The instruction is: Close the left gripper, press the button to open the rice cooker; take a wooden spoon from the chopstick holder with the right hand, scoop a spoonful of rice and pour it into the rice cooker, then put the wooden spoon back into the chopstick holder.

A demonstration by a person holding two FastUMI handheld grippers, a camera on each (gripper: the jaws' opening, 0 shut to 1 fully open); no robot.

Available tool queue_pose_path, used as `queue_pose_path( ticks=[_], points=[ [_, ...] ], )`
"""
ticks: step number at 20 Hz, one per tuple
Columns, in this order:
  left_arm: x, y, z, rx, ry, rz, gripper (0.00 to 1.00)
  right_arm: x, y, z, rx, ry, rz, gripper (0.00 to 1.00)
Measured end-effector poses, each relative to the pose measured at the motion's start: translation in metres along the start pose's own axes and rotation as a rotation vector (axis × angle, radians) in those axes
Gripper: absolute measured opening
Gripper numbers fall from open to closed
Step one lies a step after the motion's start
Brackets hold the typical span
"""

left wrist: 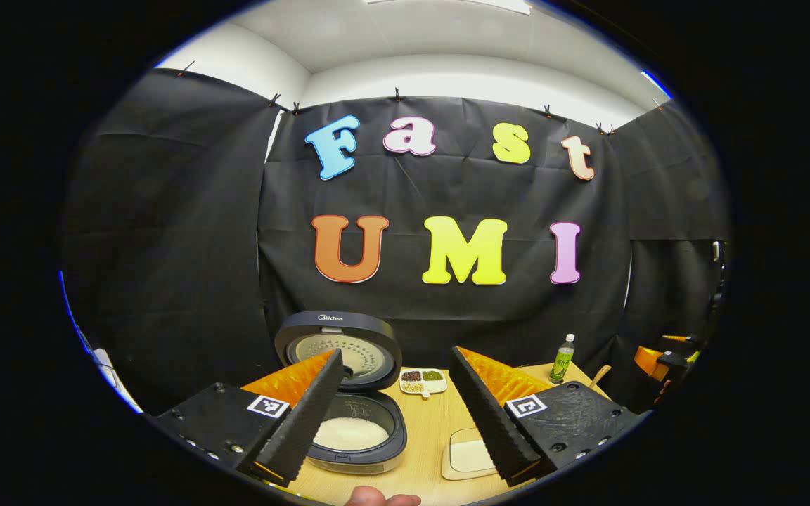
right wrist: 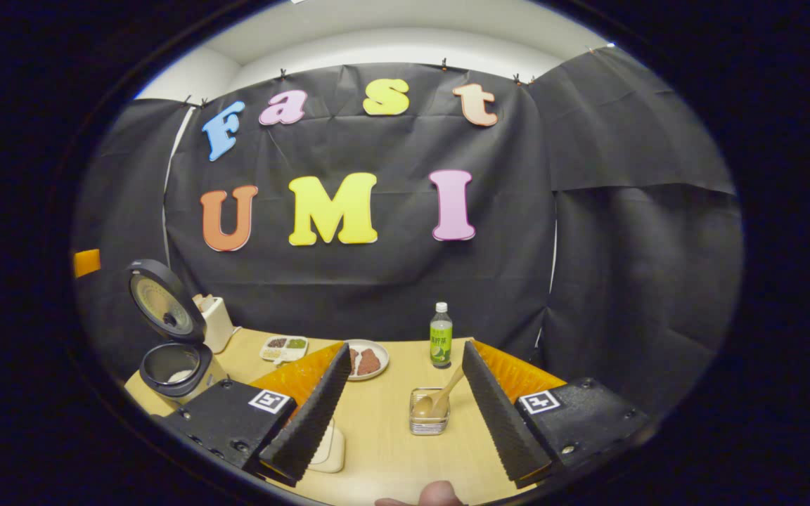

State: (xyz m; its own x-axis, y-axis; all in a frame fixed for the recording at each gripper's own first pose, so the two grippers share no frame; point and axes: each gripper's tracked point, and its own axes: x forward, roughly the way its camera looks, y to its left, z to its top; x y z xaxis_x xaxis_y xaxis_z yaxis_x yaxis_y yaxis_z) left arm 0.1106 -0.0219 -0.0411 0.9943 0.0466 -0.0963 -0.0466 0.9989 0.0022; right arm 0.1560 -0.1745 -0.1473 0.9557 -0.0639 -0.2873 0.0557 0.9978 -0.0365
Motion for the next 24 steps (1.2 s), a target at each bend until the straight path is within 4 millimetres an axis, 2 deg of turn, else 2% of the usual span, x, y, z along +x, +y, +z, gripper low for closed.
queue_pose_path(
  ticks=[7, 14, 18, 22, 23, 24],
  points=[
    [0.010, -0.021, -0.011, 0.008, 0.046, 0.041, 0.97, 0.094, -0.046, -0.074, 0.081, 0.178, 0.034, 1.00],
    [-0.002, -0.014, -0.013, 0.022, 0.064, 0.113, 0.97, 0.181, -0.068, -0.129, 0.140, 0.297, 0.052, 0.97],
    [-0.006, -0.003, -0.020, 0.031, 0.095, 0.163, 0.97, 0.210, -0.070, -0.153, 0.167, 0.361, 0.071, 0.95],
    [-0.007, 0.003, -0.021, 0.032, 0.104, 0.191, 0.97, 0.221, -0.060, -0.169, 0.200, 0.413, 0.123, 0.89],
    [-0.007, 0.003, -0.022, 0.030, 0.110, 0.194, 0.97, 0.226, -0.060, -0.166, 0.206, 0.409, 0.130, 0.82],
    [-0.008, 0.003, -0.024, 0.030, 0.116, 0.196, 0.97, 0.227, -0.060, -0.163, 0.216, 0.404, 0.132, 0.69]
  ],
)
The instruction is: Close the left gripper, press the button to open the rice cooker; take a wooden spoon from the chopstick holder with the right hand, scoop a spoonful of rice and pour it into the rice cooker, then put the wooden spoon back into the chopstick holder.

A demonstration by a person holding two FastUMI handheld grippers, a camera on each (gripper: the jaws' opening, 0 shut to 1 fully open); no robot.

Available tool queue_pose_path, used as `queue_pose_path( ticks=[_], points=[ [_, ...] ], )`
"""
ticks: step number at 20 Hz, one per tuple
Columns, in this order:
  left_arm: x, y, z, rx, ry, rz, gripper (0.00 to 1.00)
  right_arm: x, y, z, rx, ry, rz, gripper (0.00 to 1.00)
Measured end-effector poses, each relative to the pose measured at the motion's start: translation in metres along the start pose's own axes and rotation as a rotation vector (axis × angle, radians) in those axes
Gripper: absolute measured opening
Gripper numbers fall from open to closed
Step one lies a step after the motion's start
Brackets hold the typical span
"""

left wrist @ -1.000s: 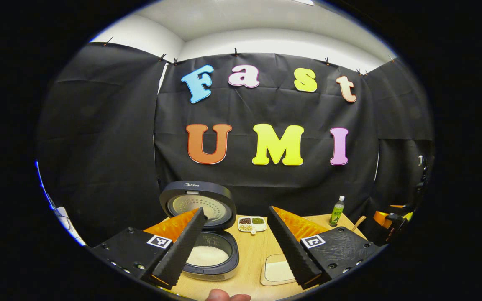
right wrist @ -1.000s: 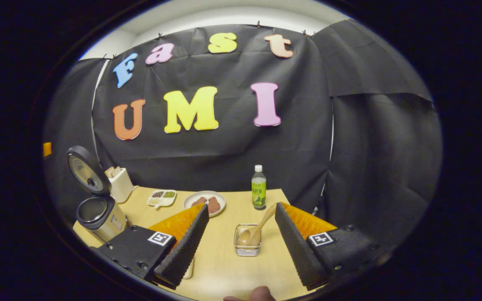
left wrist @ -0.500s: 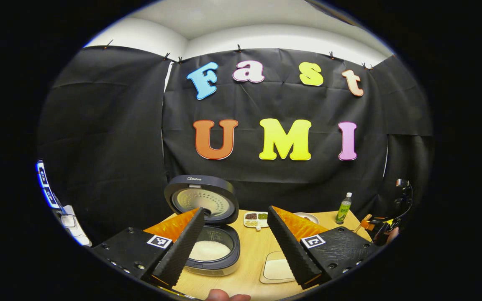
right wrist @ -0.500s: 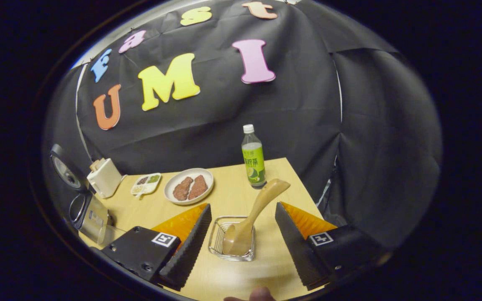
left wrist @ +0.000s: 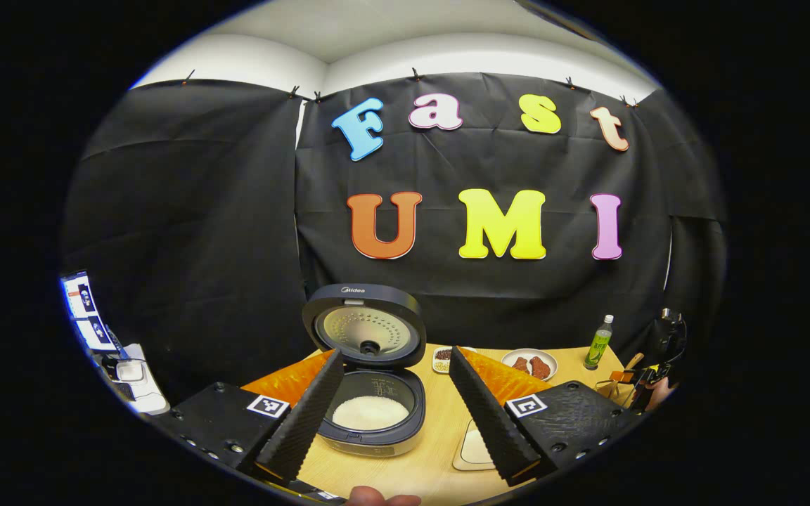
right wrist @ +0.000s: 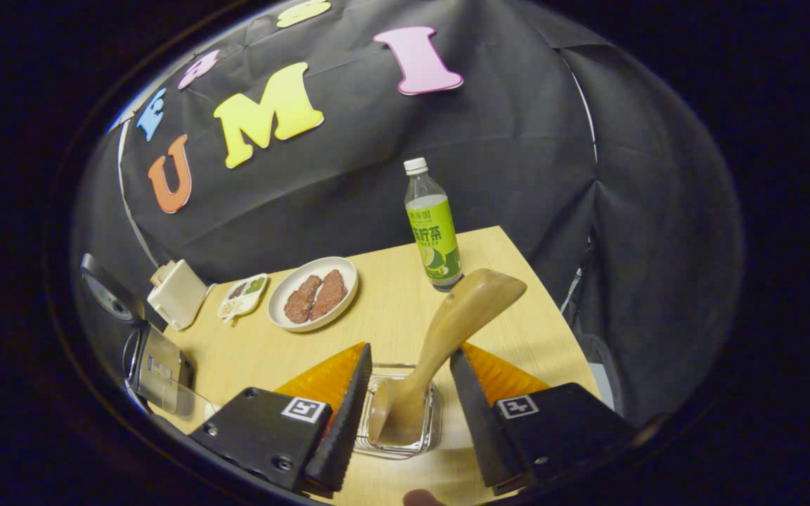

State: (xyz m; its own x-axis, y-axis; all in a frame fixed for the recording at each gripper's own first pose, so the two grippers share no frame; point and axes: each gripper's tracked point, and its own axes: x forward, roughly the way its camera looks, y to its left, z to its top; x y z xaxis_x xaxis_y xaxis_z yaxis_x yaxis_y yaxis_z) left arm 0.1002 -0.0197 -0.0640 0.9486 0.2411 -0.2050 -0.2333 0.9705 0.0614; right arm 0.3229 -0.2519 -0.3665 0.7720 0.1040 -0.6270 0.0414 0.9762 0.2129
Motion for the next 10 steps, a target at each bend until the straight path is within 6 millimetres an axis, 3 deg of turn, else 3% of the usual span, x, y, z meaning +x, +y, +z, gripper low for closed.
queue_pose_path(
  ticks=[3, 4, 10],
  points=[
    [-0.001, 0.000, 0.002, 0.005, -0.001, 0.005, 0.97, -0.002, -0.001, 0.005, 0.007, -0.014, -0.013, 0.46],
    [-0.001, 0.000, 0.003, 0.002, -0.002, 0.005, 0.97, -0.005, 0.000, 0.007, 0.012, -0.017, -0.018, 0.28],
    [0.001, -0.002, -0.004, -0.012, 0.006, -0.012, 0.97, -0.030, 0.015, 0.020, 0.019, -0.064, -0.010, 0.10]
  ],
)
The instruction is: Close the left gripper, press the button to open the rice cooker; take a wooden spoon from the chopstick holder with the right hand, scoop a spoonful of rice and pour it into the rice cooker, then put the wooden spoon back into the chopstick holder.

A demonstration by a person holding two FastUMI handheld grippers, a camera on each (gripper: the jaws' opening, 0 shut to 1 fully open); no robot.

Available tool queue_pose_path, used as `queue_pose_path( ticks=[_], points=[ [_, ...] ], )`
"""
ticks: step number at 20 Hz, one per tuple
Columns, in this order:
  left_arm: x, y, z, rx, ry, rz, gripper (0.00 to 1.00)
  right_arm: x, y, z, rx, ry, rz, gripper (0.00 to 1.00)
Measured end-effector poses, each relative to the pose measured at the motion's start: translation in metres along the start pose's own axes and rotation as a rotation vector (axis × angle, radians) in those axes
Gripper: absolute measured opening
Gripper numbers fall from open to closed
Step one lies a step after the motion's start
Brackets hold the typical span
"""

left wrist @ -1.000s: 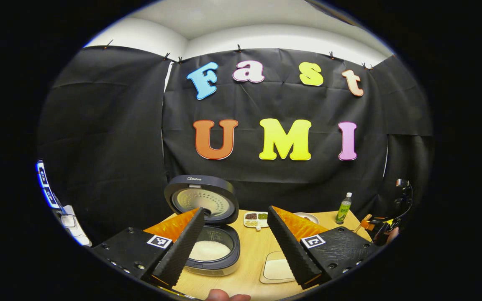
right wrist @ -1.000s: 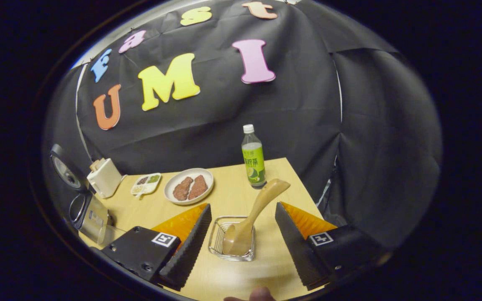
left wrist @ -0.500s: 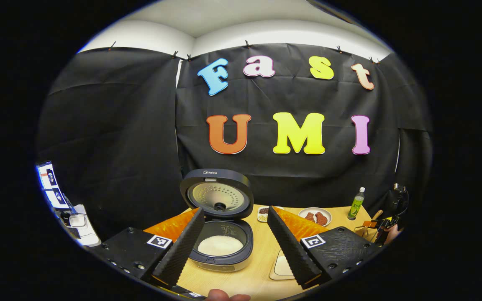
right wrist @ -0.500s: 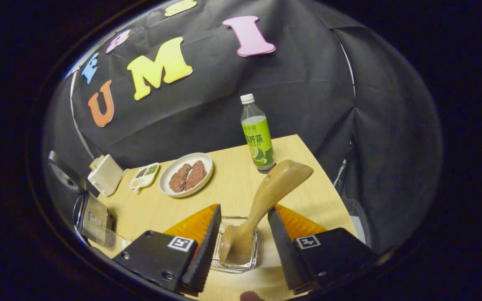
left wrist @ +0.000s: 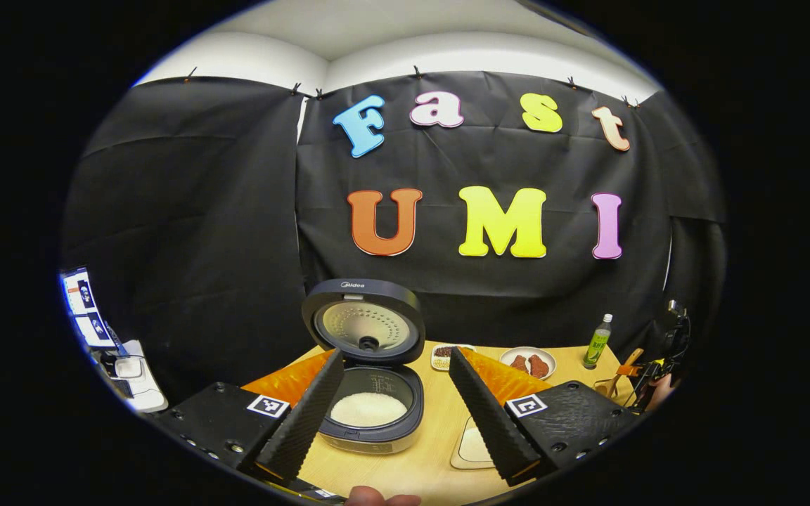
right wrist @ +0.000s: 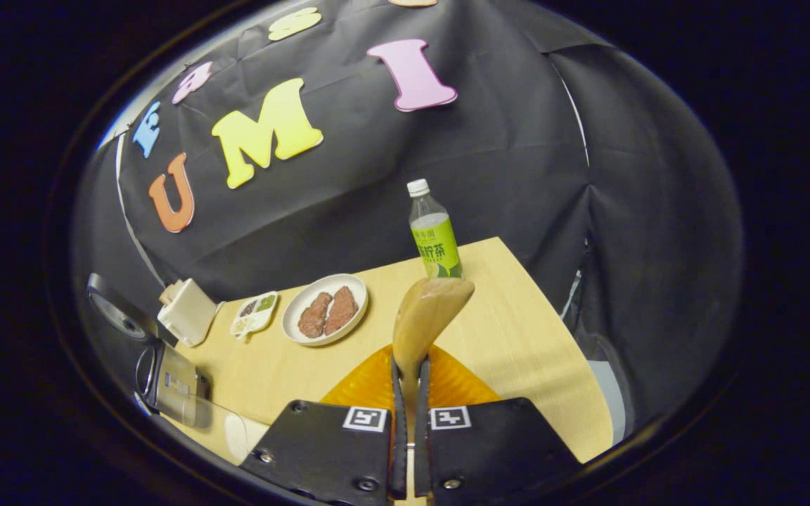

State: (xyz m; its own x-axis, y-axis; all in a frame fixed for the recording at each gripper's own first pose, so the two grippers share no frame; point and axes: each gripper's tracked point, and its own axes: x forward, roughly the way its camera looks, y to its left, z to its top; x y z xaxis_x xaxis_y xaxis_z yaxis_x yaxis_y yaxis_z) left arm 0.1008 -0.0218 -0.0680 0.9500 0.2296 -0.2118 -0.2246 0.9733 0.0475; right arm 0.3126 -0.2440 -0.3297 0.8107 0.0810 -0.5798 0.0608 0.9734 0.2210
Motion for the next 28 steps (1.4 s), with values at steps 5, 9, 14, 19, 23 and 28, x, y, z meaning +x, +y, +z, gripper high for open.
queue_pose_path(
  ticks=[5, 9, 14, 19, 23, 28],
  points=[
    [-0.008, -0.005, 0.010, 0.012, -0.056, -0.056, 0.97, -0.038, 0.015, 0.031, -0.079, -0.099, -0.049, 0.09],
    [-0.018, 0.010, 0.026, 0.005, -0.131, -0.081, 0.96, -0.080, 0.045, 0.056, -0.136, -0.182, -0.072, 0.09],
    [-0.026, 0.048, 0.034, -0.007, -0.186, -0.069, 0.96, -0.139, 0.118, 0.065, -0.169, -0.217, 0.004, 0.09],
    [-0.034, 0.086, 0.041, -0.018, -0.231, -0.076, 0.96, -0.176, 0.201, 0.038, -0.161, -0.208, 0.087, 0.08],
    [-0.039, 0.111, 0.042, -0.007, -0.244, -0.082, 0.96, -0.175, 0.245, -0.008, -0.230, -0.167, 0.100, 0.09],
    [-0.045, 0.142, 0.035, 0.030, -0.244, -0.072, 0.96, -0.159, 0.264, -0.066, -0.399, -0.138, 0.053, 0.09]
  ],
)
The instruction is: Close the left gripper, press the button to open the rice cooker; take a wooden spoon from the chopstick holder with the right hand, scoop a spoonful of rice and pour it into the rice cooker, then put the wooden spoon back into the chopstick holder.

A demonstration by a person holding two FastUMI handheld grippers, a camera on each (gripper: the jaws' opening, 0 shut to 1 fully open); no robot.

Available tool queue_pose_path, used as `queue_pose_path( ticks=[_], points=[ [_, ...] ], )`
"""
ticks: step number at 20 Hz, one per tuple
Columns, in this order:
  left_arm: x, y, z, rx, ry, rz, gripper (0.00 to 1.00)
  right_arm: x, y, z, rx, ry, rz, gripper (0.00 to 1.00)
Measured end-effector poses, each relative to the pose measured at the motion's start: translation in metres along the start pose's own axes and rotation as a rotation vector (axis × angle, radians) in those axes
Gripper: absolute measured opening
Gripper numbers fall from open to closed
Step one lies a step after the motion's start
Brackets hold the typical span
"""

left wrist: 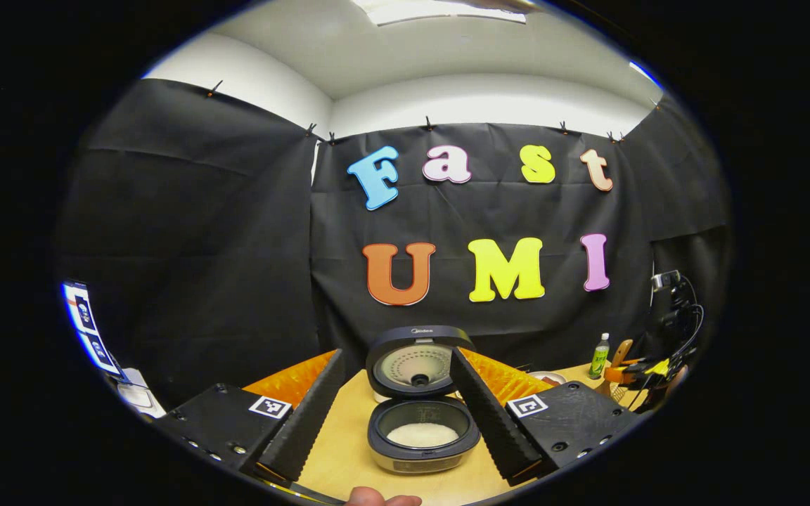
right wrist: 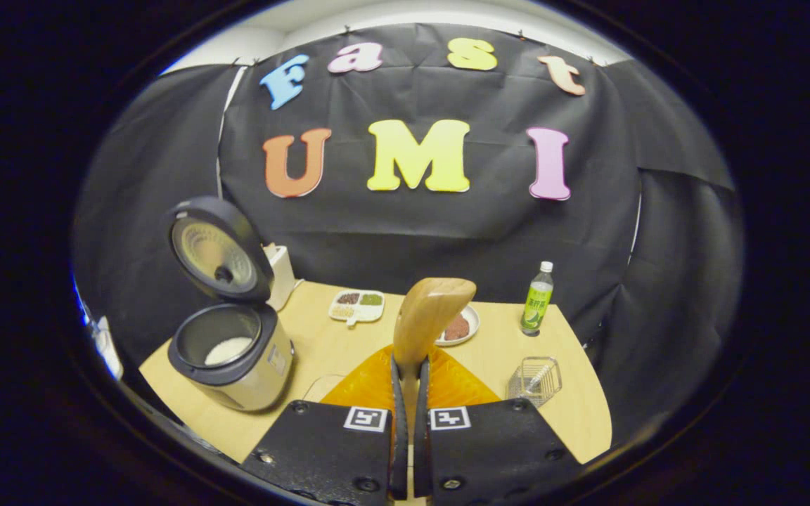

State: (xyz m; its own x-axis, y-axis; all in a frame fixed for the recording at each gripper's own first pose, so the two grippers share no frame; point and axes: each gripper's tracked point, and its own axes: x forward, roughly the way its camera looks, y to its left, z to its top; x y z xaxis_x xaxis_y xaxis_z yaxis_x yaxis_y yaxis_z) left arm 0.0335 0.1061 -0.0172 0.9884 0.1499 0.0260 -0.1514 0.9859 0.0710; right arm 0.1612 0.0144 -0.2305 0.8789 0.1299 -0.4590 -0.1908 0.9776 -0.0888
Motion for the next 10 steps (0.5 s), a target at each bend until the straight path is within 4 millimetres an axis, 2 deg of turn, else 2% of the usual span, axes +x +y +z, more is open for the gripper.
queue_pose_path(
  ticks=[5, 10],
  points=[
    [-0.012, 0.027, -0.011, 0.021, 0.024, 0.026, 0.96, 0.031, 0.019, -0.037, -0.131, 0.025, -0.051, 0.09],
    [-0.025, 0.055, -0.022, 0.033, 0.050, 0.077, 0.96, 0.062, 0.023, -0.068, -0.251, 0.050, -0.130, 0.09]
  ],
)
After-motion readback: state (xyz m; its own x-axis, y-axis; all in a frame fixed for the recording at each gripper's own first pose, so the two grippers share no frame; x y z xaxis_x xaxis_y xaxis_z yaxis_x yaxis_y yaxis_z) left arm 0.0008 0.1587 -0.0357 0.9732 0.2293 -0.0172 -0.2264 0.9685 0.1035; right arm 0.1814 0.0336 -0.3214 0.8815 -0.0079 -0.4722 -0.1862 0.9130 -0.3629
